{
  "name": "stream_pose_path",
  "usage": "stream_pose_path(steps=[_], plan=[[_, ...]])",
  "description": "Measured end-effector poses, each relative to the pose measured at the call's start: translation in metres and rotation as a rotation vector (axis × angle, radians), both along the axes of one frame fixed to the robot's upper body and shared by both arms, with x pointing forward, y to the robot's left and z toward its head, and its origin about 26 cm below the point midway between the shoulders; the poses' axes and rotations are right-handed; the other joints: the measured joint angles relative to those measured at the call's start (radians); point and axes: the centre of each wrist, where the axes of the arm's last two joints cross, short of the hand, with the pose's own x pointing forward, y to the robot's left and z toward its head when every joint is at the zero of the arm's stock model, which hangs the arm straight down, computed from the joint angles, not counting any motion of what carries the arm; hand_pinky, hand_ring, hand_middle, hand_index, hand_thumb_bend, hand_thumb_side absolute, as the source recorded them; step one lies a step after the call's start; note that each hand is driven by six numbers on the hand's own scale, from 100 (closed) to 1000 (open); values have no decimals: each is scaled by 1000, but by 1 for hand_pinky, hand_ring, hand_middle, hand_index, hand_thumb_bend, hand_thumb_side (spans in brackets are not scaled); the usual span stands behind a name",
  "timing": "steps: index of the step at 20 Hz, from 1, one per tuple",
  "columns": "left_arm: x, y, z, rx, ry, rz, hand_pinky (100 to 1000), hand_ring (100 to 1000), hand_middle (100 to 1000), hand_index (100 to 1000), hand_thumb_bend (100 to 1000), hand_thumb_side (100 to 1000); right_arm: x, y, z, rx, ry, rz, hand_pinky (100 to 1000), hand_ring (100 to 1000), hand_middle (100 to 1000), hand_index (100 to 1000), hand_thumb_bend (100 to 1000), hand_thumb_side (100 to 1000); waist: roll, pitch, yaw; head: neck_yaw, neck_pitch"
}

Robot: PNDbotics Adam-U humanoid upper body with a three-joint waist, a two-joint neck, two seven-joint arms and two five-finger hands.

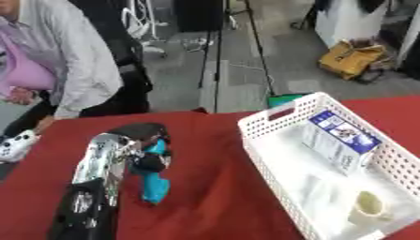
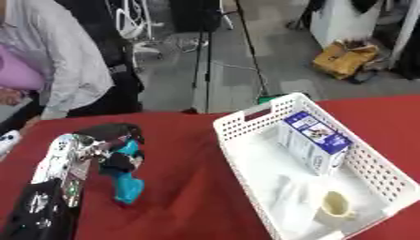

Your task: Pick up objects on the table and place them in the box.

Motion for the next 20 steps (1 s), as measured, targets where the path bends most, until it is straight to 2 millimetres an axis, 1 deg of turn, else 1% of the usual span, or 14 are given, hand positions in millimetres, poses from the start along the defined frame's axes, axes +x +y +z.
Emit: stream_pose_path(steps=[1,2,3,4,5,6,7,8,9,10,11,15,19,20], plan=[[-1,0,0,2,-3,0,568,835,957,872,100,491,0,0,0,0,0,0,703,541,407,403,100,474,-2,0,0,0,0],[-2,1,0,2,-7,1,570,834,952,860,100,459,0,0,0,1,-1,-1,703,541,407,403,100,473,-3,0,0,0,0],[-4,2,0,2,-10,3,570,834,952,860,100,459,0,-1,0,1,-1,-2,703,541,407,403,100,473,-5,0,0,0,-1],[-5,2,0,1,-13,5,538,821,947,852,100,427,-1,-1,0,2,-2,-3,703,541,407,403,100,470,-6,0,0,0,-4],[-6,3,0,1,-15,6,538,821,947,852,100,427,-1,-1,0,2,-2,-4,703,541,407,403,100,470,-6,0,0,0,-8],[-7,4,0,0,-18,7,480,797,934,831,100,369,-1,-1,0,2,-3,-4,703,541,407,403,100,469,-6,1,0,0,-9],[-7,4,0,0,-20,7,480,797,934,831,100,369,-1,-1,0,2,-3,-3,703,541,407,403,100,469,-7,1,0,0,-10],[-8,4,-1,0,-20,8,446,777,919,813,100,342,-1,-1,0,2,-3,-3,703,541,407,403,100,468,-7,2,0,0,-12],[-8,5,-1,0,-20,9,446,777,919,813,100,342,-1,-1,0,2,-3,-3,703,541,407,403,100,468,-7,2,0,0,-13],[-9,5,-1,0,-20,9,387,748,898,781,100,325,-1,-1,0,2,-3,-3,703,541,407,403,100,467,-7,2,0,0,-16],[-9,5,-2,0,-21,9,387,748,898,781,100,325,-1,-1,0,3,-3,-3,703,541,407,403,100,467,-7,2,0,0,-17],[-9,6,-4,1,-20,9,346,724,882,729,100,317,-1,-1,0,3,-4,-2,703,541,407,402,100,464,-7,2,0,0,-17],[-10,8,-5,-5,-18,9,298,688,859,704,100,303,-1,-2,1,4,-5,-3,703,541,407,401,100,462,-9,2,0,0,-17],[-10,8,-6,-9,-18,9,272,665,844,694,100,300,-1,-2,1,4,-5,-3,703,541,407,401,100,461,-10,2,0,0,-17]])
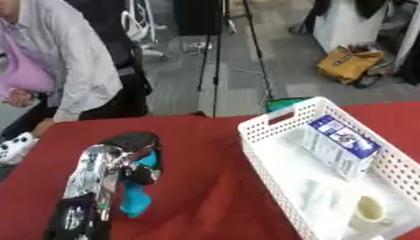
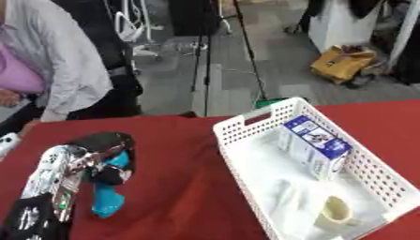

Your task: Pick up objects on the table and place them in the box.

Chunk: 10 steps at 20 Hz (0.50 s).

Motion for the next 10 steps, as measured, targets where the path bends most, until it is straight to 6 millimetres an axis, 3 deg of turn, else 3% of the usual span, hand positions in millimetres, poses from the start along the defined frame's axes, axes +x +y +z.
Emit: stream_pose_path(steps=[10], plan=[[0,3,-3,-46,12,-10,100,519,701,648,100,288,0,0,1,3,-5,1,702,541,407,402,100,455,-1,1,0,0,-1]])
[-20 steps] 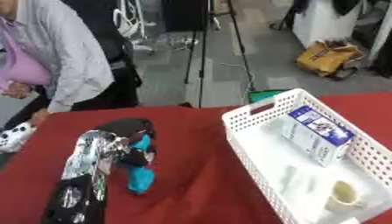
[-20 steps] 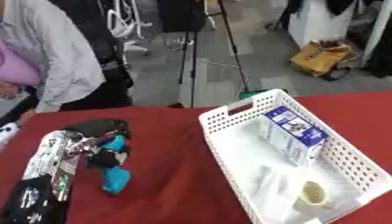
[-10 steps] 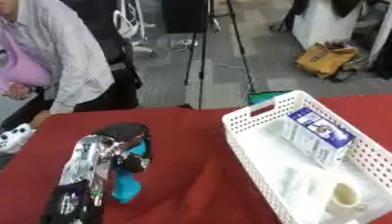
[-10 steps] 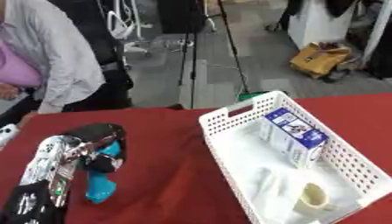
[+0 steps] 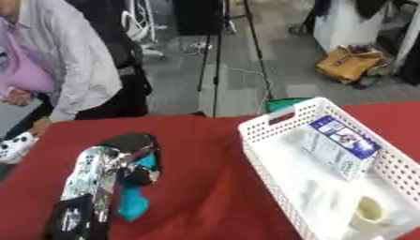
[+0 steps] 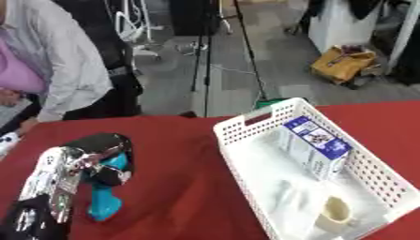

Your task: Pick up objects on the table and place them in the box.

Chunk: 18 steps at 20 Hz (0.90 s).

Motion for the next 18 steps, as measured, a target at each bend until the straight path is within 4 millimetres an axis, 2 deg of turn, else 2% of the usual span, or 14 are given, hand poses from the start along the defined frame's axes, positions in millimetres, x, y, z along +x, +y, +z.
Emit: stream_pose_path(steps=[4,9,18], plan=[[0,1,-1,-16,8,-1,100,472,635,593,100,285,0,0,0,0,0,1,701,541,407,402,100,450,0,0,0,0,0],[1,2,-1,-33,14,-3,100,341,514,524,100,277,0,0,0,-2,-1,3,703,541,407,403,100,445,0,1,2,0,-3],[1,2,-1,-57,22,-6,100,257,443,498,100,266,0,0,0,-1,-3,11,704,541,407,403,100,435,0,3,3,0,-9]])
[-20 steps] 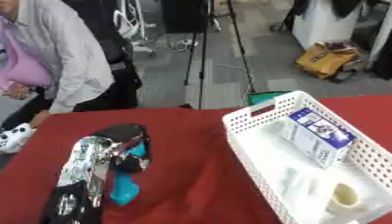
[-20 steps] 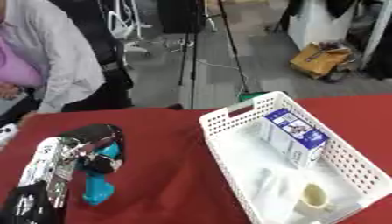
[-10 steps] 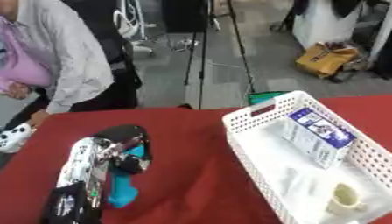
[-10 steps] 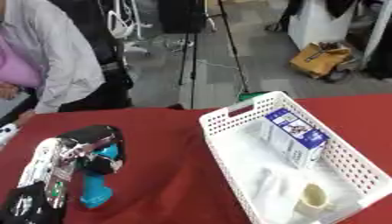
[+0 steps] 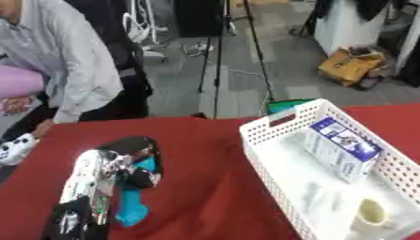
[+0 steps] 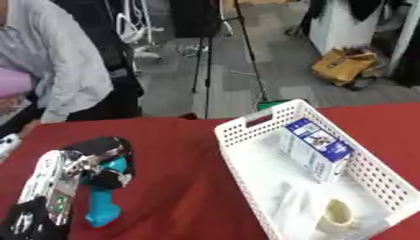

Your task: Pick up objects on the table and place them in the box.

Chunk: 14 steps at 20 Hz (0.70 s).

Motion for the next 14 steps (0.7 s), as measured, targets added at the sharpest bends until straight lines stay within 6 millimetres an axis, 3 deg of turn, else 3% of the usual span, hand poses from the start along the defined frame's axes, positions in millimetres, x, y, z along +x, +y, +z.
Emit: stream_pose_path(steps=[14], plan=[[2,-1,4,4,-6,-6,100,210,397,497,100,263,0,0,0,2,-3,10,704,541,406,403,100,422,0,1,-4,0,0]])
